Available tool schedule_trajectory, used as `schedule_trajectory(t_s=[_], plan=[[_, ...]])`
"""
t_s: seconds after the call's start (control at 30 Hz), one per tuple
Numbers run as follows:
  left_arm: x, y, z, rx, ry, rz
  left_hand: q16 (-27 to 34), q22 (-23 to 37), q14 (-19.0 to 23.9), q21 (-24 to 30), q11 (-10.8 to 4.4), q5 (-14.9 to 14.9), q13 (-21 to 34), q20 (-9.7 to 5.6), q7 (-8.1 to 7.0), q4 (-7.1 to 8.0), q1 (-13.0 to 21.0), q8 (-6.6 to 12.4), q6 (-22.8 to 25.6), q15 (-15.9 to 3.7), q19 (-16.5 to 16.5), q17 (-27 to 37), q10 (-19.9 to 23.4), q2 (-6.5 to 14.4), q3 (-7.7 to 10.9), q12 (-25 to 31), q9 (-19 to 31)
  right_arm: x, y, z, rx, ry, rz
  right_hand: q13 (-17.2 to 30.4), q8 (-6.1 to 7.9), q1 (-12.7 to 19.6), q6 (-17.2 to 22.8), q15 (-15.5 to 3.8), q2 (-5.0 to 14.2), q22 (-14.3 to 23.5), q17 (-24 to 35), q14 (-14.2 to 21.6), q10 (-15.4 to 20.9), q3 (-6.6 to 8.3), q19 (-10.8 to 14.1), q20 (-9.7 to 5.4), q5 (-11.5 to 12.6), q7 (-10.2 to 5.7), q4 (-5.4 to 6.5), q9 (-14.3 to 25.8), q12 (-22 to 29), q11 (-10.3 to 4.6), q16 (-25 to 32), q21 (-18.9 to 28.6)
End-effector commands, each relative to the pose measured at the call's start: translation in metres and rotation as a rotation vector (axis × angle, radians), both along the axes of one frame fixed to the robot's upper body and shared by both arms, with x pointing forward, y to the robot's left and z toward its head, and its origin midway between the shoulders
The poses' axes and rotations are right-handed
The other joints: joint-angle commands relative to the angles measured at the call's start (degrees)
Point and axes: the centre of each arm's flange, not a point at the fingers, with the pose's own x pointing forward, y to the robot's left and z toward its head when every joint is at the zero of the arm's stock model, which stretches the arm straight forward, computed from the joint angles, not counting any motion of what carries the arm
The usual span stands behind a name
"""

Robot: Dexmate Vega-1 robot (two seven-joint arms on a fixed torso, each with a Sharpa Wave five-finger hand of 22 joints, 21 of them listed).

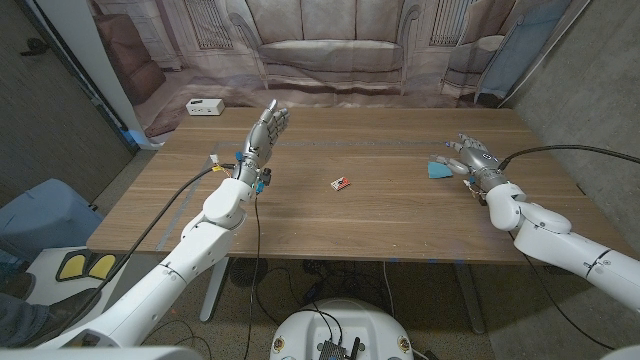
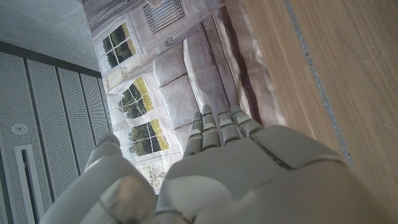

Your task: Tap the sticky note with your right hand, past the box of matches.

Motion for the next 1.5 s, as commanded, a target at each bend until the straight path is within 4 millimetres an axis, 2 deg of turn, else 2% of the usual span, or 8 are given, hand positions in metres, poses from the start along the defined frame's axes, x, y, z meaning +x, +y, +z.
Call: schedule_trajectory(t_s=[0.03,0.4,1.07,1.5], plan=[[-0.001,0.000,0.002,0.006,0.006,-0.001,-0.1,0.3,0.6,-0.4,-0.01,-0.2,0.2,0.40,0.07,-0.33,0.4,-0.16,0.5,-0.18,0.3,0.3,0.5,0.4,-0.05,-0.1,0.3,0.009,0.004,-0.002,-0.036,0.067,-0.024,0.2,0.00,-0.5,0.0,0.03,0.23,0.2,0.2,-16.0,-8.6,-0.09,-12.0,0.24,0.3,-0.56,0.08,0.2,0.0,-0.04,0.3,0.4],[0.000,-0.003,0.004,0.008,0.012,-0.015,-0.1,0.3,0.6,-0.4,-0.05,-0.2,0.2,0.40,0.09,-0.36,0.4,-0.22,0.5,-0.19,0.3,0.3,0.6,0.4,-0.07,-0.2,0.3,0.015,0.008,-0.002,-0.056,0.102,-0.026,0.3,-0.03,-0.2,-0.5,-0.05,1.14,0.2,0.2,-16.4,-9.4,0.37,-12.7,1.21,0.4,-2.29,0.08,0.2,0.2,-0.18,0.5,0.6],[0.001,-0.006,0.003,0.007,0.018,-0.017,-0.1,0.3,0.8,-0.6,-0.09,-0.2,0.2,0.40,0.18,-0.43,0.4,-0.26,0.7,-0.22,0.2,0.3,0.8,0.6,-0.08,-0.3,0.3,0.026,0.015,-0.005,-0.082,0.154,-0.019,0.3,1.09,0.1,2.4,-0.24,1.69,0.2,0.2,-17.2,-10.4,0.71,-13.6,1.69,0.4,-2.95,-0.02,0.2,0.4,-0.66,0.7,0.8],[0.002,-0.007,0.002,0.003,0.022,-0.017,-0.2,0.3,0.8,-0.6,-0.05,-0.2,0.2,0.47,0.18,-0.49,0.5,-0.25,0.9,-0.15,0.2,0.3,1.0,0.8,-0.03,-0.3,0.3,0.032,0.018,-0.006,-0.100,0.172,-0.016,0.3,0.92,0.2,2.3,-0.29,2.06,0.2,0.2,-17.4,-10.7,0.92,-13.8,1.84,0.4,-3.19,-0.02,0.2,0.6,-0.72,0.9,1.0]])
